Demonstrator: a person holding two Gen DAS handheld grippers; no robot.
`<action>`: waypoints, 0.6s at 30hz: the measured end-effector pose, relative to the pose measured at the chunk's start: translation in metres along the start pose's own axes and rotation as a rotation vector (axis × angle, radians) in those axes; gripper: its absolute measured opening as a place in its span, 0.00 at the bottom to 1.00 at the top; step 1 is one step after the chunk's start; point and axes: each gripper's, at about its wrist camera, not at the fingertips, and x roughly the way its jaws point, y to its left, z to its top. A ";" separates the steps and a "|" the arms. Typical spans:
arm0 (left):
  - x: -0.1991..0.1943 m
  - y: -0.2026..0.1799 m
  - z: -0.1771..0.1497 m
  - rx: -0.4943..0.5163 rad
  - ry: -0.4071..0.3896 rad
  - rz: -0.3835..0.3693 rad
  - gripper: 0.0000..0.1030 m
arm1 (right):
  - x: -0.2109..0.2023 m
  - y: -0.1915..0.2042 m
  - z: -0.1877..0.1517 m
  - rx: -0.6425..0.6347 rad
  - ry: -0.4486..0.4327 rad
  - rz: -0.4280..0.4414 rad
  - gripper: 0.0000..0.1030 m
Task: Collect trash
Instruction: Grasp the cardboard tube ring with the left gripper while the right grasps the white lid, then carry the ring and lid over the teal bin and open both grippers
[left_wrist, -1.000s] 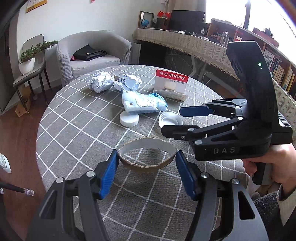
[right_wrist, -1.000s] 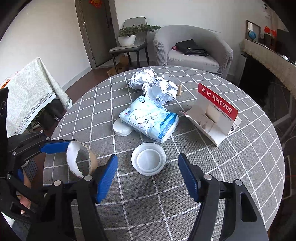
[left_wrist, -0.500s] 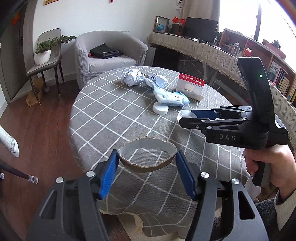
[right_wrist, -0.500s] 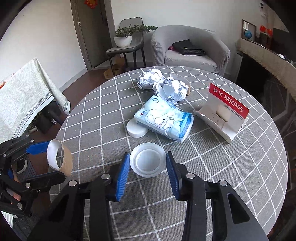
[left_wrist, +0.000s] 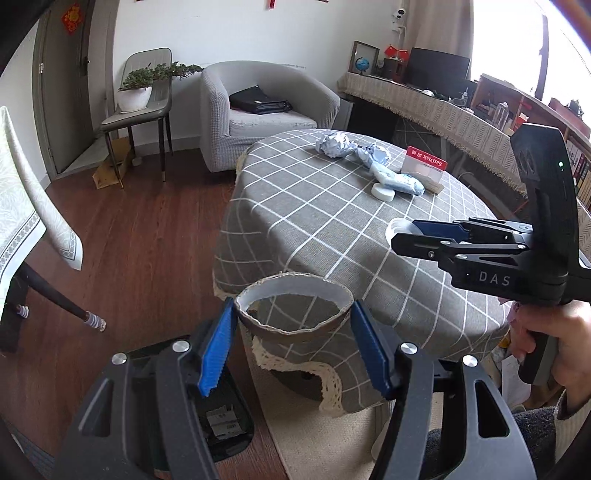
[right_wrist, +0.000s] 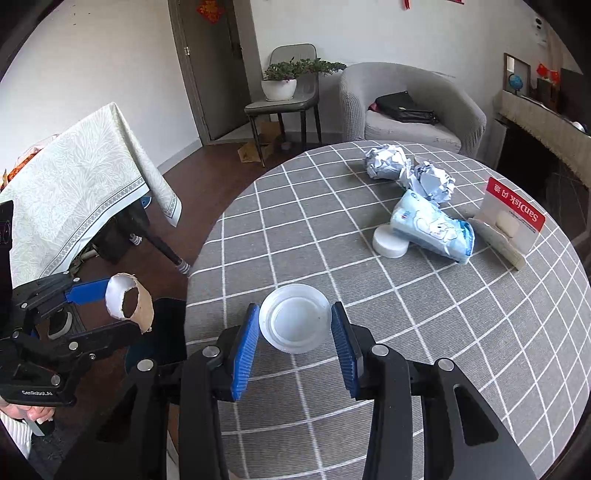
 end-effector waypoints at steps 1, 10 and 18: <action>-0.003 0.005 -0.003 -0.005 -0.001 0.010 0.64 | 0.001 0.005 0.000 -0.002 -0.001 0.007 0.39; -0.011 0.059 -0.033 -0.061 0.033 0.079 0.64 | 0.017 0.059 0.006 -0.049 0.003 0.076 0.39; -0.008 0.113 -0.055 -0.142 0.084 0.128 0.64 | 0.043 0.103 0.013 -0.091 0.037 0.135 0.39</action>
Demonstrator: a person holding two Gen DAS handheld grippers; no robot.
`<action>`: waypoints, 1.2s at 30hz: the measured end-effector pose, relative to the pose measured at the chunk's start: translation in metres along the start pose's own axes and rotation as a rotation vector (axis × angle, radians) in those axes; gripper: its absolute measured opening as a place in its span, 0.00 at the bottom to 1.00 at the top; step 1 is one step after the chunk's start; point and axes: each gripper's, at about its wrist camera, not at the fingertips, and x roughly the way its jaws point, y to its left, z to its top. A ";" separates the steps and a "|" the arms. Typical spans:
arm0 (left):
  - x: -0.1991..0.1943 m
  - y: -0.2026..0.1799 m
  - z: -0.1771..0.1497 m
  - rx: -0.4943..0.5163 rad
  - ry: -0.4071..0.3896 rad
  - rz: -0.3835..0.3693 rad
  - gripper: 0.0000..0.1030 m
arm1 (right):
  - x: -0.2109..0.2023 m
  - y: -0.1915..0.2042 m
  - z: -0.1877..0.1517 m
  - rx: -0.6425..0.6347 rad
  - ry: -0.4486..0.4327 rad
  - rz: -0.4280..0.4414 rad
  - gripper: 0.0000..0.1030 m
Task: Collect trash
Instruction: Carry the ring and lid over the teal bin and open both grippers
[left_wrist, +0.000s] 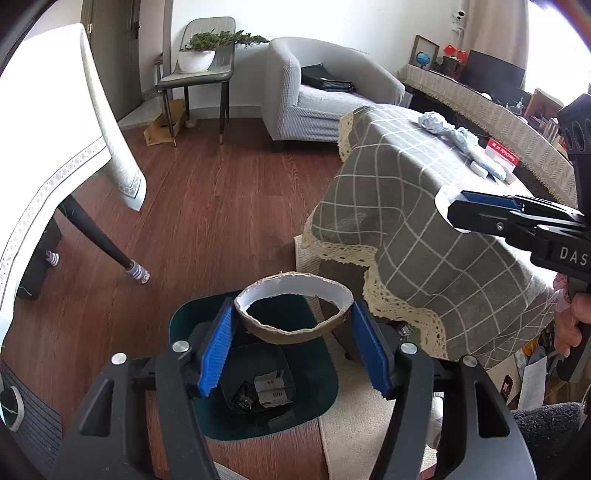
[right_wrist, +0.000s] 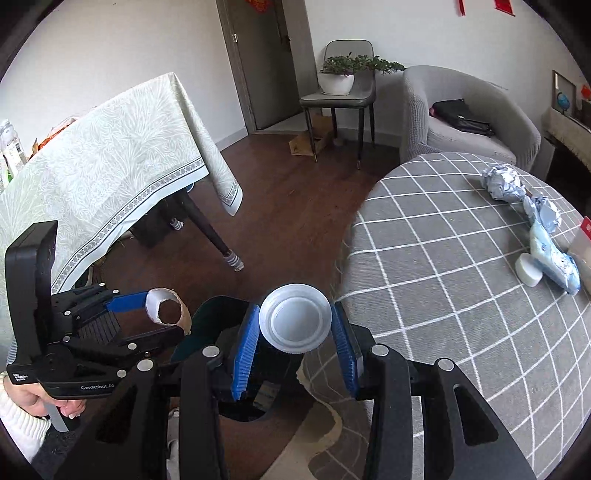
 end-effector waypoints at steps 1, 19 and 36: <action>0.002 0.006 -0.003 -0.009 0.011 0.004 0.64 | 0.004 0.004 0.001 -0.003 0.006 0.006 0.39; 0.052 0.042 -0.059 0.032 0.236 0.047 0.68 | 0.062 0.063 0.011 -0.060 0.094 0.076 0.39; 0.011 0.080 -0.052 -0.070 0.111 0.055 0.72 | 0.124 0.094 0.001 -0.094 0.220 0.067 0.39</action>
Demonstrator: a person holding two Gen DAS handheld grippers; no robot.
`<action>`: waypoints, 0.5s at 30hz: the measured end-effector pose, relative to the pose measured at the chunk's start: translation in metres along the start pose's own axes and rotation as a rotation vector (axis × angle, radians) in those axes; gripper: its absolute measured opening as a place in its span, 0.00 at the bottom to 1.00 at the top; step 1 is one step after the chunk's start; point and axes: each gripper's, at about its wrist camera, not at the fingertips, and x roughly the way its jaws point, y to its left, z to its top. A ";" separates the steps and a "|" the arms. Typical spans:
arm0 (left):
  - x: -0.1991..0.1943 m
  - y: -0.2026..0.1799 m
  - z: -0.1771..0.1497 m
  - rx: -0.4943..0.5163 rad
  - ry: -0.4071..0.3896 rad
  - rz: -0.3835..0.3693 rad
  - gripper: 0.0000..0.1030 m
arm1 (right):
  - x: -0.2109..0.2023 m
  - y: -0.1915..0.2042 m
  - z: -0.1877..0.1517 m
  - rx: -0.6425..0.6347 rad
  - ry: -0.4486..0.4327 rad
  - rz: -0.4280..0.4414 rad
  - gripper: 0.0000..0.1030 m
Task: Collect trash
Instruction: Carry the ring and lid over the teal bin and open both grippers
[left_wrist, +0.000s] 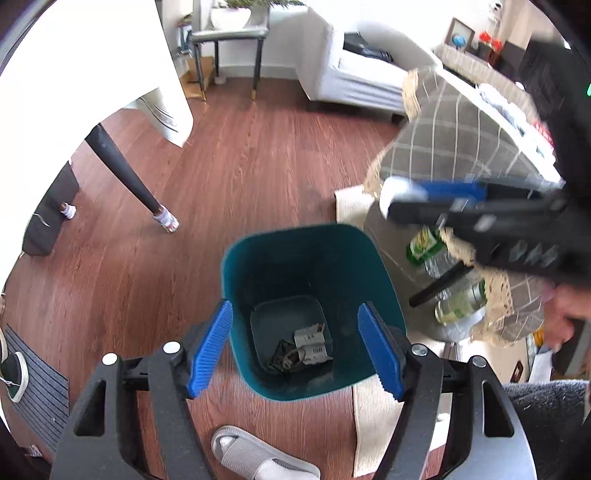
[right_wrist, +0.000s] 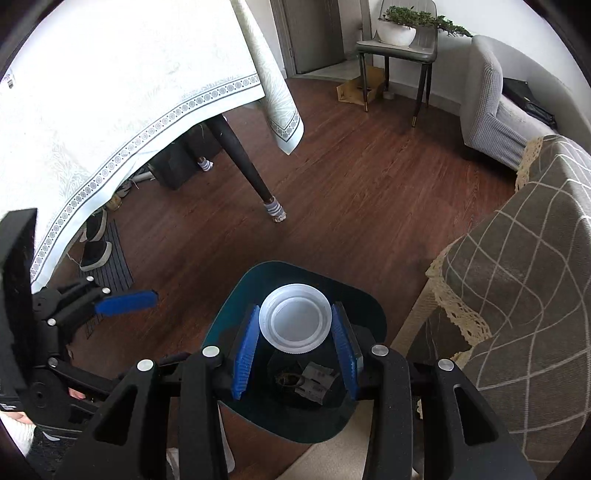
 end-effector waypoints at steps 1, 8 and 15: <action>-0.004 0.003 0.001 -0.010 -0.012 -0.002 0.72 | 0.004 0.001 0.000 -0.001 0.010 0.000 0.39; -0.030 0.017 0.008 -0.051 -0.094 0.011 0.69 | 0.033 0.012 -0.006 0.003 0.088 0.026 0.39; -0.050 0.025 0.018 -0.070 -0.157 0.005 0.56 | 0.067 0.020 -0.018 -0.020 0.195 0.021 0.39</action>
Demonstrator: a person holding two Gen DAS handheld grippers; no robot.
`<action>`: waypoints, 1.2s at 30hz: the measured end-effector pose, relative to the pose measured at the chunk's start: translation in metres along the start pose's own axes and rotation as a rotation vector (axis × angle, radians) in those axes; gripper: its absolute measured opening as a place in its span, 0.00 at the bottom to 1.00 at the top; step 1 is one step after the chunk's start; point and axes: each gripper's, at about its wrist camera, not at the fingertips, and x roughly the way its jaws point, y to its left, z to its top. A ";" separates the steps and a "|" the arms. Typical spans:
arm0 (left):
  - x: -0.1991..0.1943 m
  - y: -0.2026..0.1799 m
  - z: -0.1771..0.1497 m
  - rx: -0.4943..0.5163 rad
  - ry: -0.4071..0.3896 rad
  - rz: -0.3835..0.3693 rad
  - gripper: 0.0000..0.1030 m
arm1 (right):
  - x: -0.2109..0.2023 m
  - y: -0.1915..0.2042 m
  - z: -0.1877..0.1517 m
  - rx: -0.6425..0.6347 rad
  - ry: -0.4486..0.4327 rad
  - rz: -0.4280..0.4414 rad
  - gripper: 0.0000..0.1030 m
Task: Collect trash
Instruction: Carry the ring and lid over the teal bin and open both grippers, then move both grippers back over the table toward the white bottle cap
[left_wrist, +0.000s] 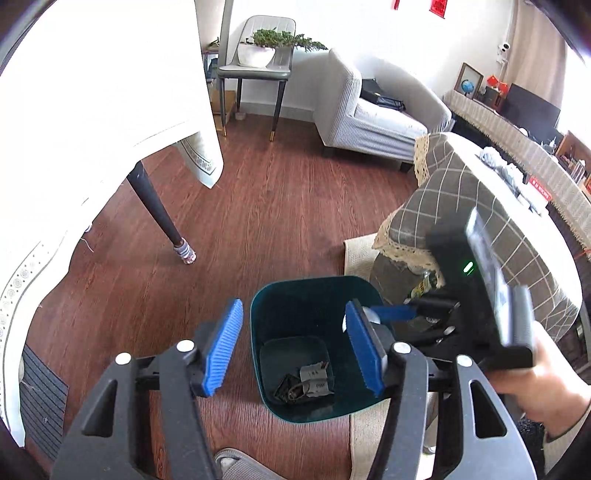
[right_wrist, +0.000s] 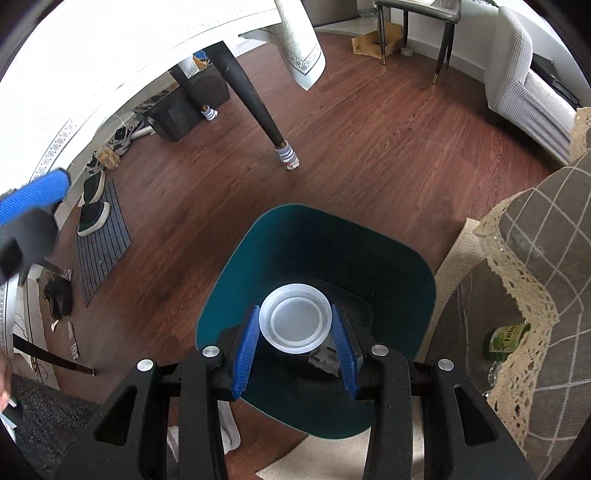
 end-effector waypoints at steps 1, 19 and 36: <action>-0.003 0.001 0.002 -0.006 -0.010 -0.004 0.54 | 0.005 0.001 -0.001 -0.003 0.016 -0.002 0.39; -0.040 -0.017 0.037 0.001 -0.139 -0.022 0.39 | -0.005 -0.017 -0.031 -0.028 0.048 -0.042 0.55; -0.053 -0.104 0.064 0.083 -0.219 -0.055 0.41 | -0.121 -0.038 -0.052 -0.096 -0.264 -0.034 0.55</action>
